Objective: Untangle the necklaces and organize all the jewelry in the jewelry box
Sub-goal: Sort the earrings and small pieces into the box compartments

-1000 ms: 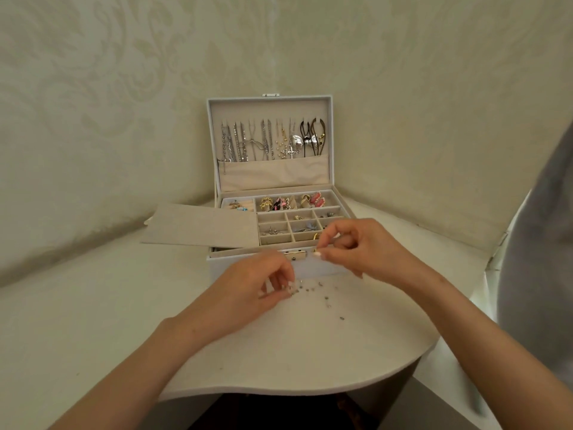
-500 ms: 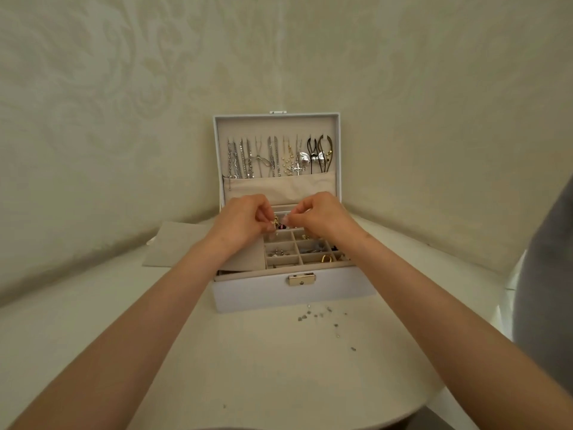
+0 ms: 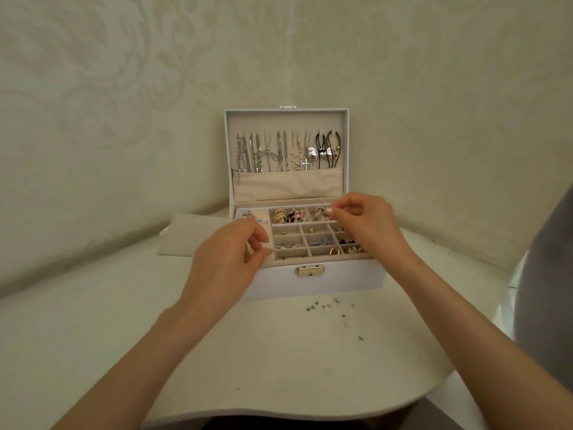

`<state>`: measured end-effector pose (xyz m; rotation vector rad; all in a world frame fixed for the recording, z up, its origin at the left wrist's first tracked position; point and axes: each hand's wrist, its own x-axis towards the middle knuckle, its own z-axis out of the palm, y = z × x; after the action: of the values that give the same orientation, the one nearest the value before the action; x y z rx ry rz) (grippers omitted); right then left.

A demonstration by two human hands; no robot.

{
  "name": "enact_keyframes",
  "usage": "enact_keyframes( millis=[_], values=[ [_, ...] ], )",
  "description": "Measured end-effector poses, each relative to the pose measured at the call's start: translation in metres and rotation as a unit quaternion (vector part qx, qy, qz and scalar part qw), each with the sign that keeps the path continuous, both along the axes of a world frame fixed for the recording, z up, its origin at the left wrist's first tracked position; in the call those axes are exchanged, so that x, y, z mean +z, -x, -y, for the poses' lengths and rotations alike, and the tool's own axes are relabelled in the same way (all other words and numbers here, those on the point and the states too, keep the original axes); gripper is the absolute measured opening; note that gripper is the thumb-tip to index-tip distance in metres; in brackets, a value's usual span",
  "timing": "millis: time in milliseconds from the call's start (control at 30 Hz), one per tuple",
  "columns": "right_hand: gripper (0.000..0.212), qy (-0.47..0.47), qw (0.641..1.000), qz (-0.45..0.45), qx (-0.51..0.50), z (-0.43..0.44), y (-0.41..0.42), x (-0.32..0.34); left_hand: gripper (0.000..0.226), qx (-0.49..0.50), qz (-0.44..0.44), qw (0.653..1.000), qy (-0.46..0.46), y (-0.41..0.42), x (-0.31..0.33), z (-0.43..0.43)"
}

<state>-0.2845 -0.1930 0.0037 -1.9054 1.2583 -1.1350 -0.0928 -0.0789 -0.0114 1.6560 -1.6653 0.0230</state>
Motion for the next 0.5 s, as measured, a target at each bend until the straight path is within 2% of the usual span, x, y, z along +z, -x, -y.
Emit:
enact_keyframes(
  millis=[100,300,500],
  values=[
    [0.012,0.052,0.995,0.043,-0.067,-0.012,0.023,-0.014,0.020,0.003,-0.034,0.999,-0.001,0.016,-0.021,-0.036],
    [0.012,0.068,0.985,0.089,-0.131,-0.030,0.047,-0.050,0.062,0.087,-0.230,0.969,-0.013,0.027,-0.052,-0.057],
    [0.019,0.084,0.983,0.101,-0.125,-0.039,0.049,-0.066,0.076,0.022,-0.325,0.944,-0.048,0.034,-0.048,-0.047]
  ],
)
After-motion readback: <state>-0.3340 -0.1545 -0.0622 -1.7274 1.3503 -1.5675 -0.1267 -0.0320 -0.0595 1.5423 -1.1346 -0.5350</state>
